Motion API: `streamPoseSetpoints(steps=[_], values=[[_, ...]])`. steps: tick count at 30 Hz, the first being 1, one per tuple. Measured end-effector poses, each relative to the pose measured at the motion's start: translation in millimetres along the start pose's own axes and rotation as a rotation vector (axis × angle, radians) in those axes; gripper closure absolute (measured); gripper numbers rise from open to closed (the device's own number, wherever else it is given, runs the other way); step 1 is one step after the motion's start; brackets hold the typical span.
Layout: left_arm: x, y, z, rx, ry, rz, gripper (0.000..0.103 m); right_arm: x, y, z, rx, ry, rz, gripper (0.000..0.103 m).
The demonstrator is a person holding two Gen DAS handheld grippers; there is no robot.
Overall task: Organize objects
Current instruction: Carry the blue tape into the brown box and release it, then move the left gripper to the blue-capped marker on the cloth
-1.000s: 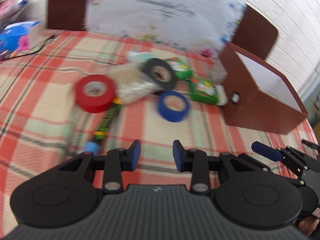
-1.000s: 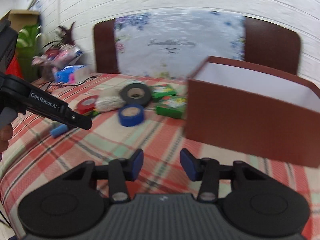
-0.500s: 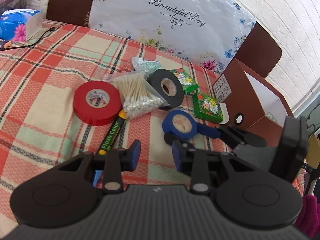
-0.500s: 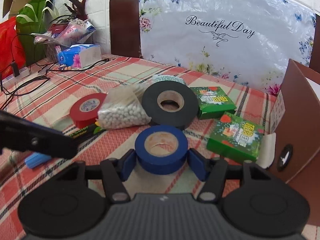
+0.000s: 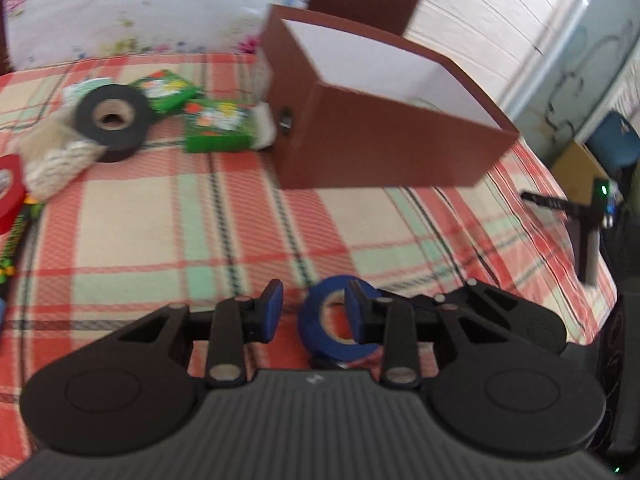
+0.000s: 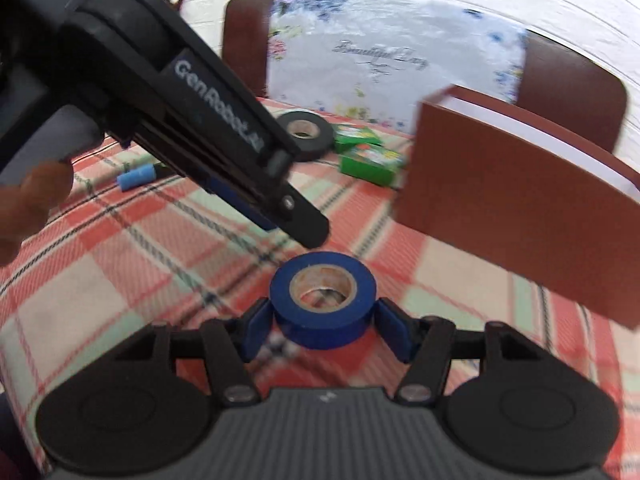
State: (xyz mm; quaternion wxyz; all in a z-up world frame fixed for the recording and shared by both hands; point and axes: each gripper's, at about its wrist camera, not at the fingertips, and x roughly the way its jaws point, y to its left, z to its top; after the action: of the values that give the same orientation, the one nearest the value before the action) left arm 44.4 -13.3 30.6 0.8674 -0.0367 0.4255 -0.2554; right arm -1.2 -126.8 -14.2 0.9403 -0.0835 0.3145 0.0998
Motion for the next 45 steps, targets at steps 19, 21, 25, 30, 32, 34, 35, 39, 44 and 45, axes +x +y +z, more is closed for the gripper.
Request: streamPoseSetpoints(steps=[19, 21, 25, 30, 32, 34, 35, 39, 44, 45], values=[[-22, -52, 99, 0.116, -0.199, 0.044, 0.08, -40, -49, 57, 0.012, -0.31, -0.167, 0.047], [-6, -53, 125, 0.129, -0.214, 0.043, 0.08, -30, -70, 77, 0.038, -0.325, -0.194, 0.047], [44, -45, 154, 0.099, -0.134, 0.036, 0.081, 10, -112, 94, 0.133, -0.236, -0.186, 0.047], [86, -40, 162, 0.084, -0.071, 0.033, 0.079, 37, -137, 99, 0.186, -0.202, -0.171, 0.032], [86, -37, 159, 0.068, -0.067, 0.026, 0.079, 39, -137, 99, 0.175, -0.211, -0.2, 0.03], [77, -35, 154, 0.063, -0.09, 0.02, 0.077, 34, -137, 95, 0.176, -0.223, -0.212, 0.035], [70, -33, 152, 0.054, -0.106, 0.01, 0.077, 31, -135, 93, 0.187, -0.231, -0.206, 0.037], [20, -18, 129, 0.012, -0.204, -0.027, 0.077, 1, -115, 78, 0.17, -0.342, -0.192, 0.039], [-30, 37, 64, -0.103, -0.208, 0.053, 0.077, -19, -68, 62, 0.103, -0.348, -0.053, 0.039], [-35, 51, 50, -0.133, -0.187, 0.089, 0.077, -14, -56, 59, 0.086, -0.314, -0.018, 0.04]])
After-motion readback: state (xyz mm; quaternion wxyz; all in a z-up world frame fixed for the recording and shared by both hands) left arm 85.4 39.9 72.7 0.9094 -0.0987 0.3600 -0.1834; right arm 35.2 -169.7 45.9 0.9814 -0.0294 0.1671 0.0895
